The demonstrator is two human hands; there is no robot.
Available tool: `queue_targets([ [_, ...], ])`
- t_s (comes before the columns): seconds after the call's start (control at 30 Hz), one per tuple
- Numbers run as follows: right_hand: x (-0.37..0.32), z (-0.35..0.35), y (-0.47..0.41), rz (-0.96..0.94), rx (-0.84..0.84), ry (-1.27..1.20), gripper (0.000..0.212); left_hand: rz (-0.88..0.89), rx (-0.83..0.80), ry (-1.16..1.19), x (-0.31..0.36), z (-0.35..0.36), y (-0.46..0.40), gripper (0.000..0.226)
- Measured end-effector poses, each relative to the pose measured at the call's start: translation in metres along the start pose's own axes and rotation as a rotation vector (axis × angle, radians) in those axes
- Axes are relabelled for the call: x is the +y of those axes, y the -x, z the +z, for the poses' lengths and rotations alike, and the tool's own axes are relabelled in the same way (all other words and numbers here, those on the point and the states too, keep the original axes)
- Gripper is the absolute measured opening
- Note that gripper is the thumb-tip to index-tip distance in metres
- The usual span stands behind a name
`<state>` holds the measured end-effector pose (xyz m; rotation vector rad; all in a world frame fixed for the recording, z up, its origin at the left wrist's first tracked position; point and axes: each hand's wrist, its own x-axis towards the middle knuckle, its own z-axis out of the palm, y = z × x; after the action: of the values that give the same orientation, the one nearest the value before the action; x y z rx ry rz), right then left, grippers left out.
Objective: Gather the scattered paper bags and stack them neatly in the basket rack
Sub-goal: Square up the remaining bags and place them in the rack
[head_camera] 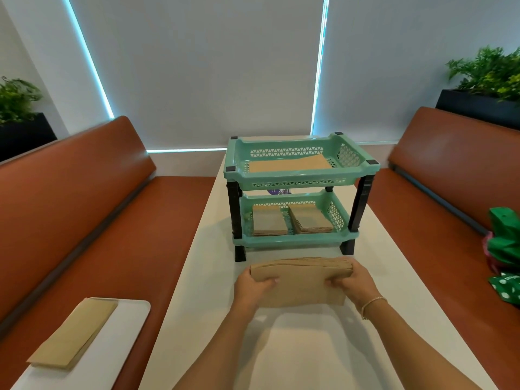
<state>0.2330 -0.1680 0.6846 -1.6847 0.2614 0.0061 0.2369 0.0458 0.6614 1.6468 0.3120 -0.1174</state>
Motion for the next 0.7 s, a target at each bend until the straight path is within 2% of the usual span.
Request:
queue_targets([
  [0.13, 0.003, 0.000, 0.002, -0.033, -0.040, 0.047, 0.057, 0.031, -0.029, -0.009, -0.002, -0.005, 0.002, 0.038],
  [0.3, 0.007, -0.005, 0.005, -0.021, -0.042, 0.112, 0.025, 0.013, -0.049, -0.102, -0.022, -0.013, 0.008, 0.038],
  [0.37, 0.005, -0.007, 0.007, 0.008, -0.069, -0.014, 0.024, -0.012, -0.048, -0.081, -0.018, -0.014, 0.010, 0.039],
  [0.43, -0.001, -0.008, 0.011, 0.046, -0.090, -0.215, 0.028, -0.046, -0.043, 0.034, -0.011, -0.013, 0.010, 0.039],
  [0.53, -0.007, -0.004, 0.016, 0.123, -0.120, -0.498, 0.036, -0.046, -0.210, 0.254, 0.004, -0.004, 0.020, 0.042],
  [0.63, -0.005, 0.005, 0.020, 0.175, -0.158, -0.596, 0.035, -0.043, -0.398, 0.228, 0.008, 0.019, 0.032, 0.039],
  [0.7, 0.000, 0.009, 0.022, 0.205, -0.158, -0.615, 0.033, -0.028, -0.357, 0.237, 0.007, 0.031, 0.033, 0.035],
])
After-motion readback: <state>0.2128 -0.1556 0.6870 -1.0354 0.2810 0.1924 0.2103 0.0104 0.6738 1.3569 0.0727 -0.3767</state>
